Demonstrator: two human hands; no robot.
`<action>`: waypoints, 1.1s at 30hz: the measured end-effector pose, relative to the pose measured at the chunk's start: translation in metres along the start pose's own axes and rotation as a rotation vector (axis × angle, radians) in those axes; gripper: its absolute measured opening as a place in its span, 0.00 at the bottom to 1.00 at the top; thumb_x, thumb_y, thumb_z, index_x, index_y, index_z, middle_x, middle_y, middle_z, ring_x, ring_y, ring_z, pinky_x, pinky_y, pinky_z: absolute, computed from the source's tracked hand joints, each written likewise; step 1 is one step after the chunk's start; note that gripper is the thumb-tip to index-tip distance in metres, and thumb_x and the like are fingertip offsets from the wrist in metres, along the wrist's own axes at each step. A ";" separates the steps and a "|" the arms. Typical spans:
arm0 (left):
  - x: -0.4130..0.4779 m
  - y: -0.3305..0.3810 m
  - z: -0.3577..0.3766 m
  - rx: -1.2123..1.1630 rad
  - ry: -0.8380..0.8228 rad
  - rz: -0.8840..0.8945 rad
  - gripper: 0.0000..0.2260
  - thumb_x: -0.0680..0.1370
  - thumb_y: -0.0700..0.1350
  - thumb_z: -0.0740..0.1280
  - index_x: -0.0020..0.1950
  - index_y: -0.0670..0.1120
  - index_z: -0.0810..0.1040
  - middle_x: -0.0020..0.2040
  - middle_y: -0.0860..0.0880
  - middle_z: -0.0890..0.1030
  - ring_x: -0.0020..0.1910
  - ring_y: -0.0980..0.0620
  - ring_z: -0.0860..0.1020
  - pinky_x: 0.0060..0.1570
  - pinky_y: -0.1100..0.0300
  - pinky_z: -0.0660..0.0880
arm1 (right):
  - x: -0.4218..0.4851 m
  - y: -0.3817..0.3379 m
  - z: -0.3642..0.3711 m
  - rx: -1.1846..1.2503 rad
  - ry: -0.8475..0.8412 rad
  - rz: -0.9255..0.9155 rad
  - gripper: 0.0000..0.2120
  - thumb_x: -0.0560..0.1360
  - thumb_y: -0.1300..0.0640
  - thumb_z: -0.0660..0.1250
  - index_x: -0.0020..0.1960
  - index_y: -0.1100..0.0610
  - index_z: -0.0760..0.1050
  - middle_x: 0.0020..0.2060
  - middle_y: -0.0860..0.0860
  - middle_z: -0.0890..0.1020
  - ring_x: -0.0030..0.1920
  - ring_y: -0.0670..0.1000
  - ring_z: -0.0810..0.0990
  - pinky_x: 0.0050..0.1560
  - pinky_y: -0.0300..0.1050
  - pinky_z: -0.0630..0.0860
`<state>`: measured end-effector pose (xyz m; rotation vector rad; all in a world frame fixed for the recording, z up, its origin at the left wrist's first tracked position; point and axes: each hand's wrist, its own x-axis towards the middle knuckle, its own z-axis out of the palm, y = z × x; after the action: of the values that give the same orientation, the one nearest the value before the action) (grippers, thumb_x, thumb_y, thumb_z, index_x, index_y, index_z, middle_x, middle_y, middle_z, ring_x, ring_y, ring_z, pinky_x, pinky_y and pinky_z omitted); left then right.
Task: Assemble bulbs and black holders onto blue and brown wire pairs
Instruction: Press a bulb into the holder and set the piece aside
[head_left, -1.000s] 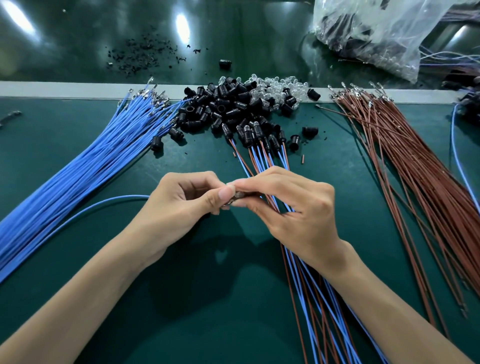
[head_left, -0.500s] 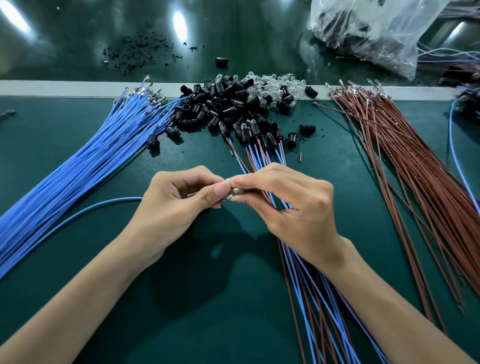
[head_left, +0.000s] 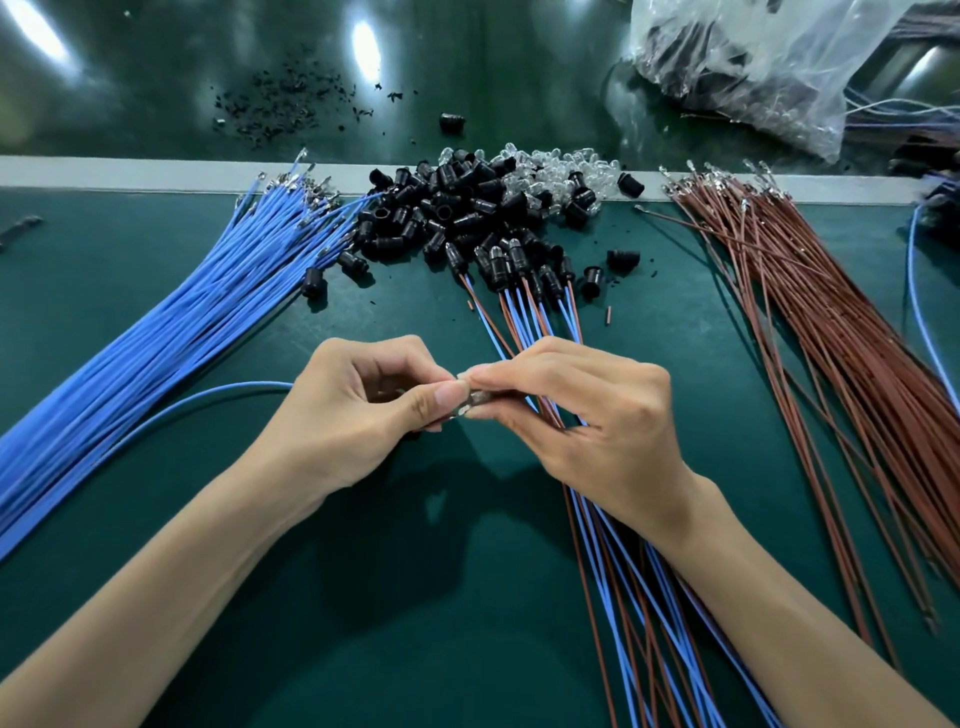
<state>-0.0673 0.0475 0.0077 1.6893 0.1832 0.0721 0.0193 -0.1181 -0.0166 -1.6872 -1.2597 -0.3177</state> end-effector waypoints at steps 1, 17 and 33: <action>0.000 -0.001 0.000 0.024 0.004 0.007 0.06 0.69 0.45 0.73 0.32 0.50 0.82 0.29 0.53 0.76 0.30 0.57 0.72 0.33 0.70 0.68 | 0.000 0.000 0.000 0.009 -0.014 0.011 0.09 0.69 0.68 0.76 0.48 0.68 0.82 0.37 0.58 0.84 0.36 0.57 0.82 0.39 0.49 0.79; 0.002 0.004 -0.005 -0.050 -0.082 -0.027 0.09 0.70 0.42 0.74 0.29 0.49 0.81 0.29 0.51 0.74 0.30 0.56 0.71 0.34 0.69 0.68 | 0.000 0.000 0.001 0.018 0.017 -0.025 0.10 0.68 0.70 0.76 0.48 0.69 0.81 0.38 0.58 0.84 0.36 0.57 0.83 0.38 0.48 0.79; 0.001 -0.005 0.000 0.024 -0.043 0.000 0.07 0.70 0.47 0.75 0.33 0.51 0.82 0.29 0.54 0.76 0.31 0.56 0.71 0.34 0.67 0.68 | 0.004 0.003 -0.005 0.031 -0.068 0.015 0.10 0.69 0.68 0.76 0.50 0.66 0.82 0.42 0.55 0.85 0.40 0.54 0.84 0.44 0.47 0.80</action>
<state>-0.0667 0.0485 0.0030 1.7129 0.1519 0.0340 0.0253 -0.1193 -0.0131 -1.6924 -1.2940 -0.2322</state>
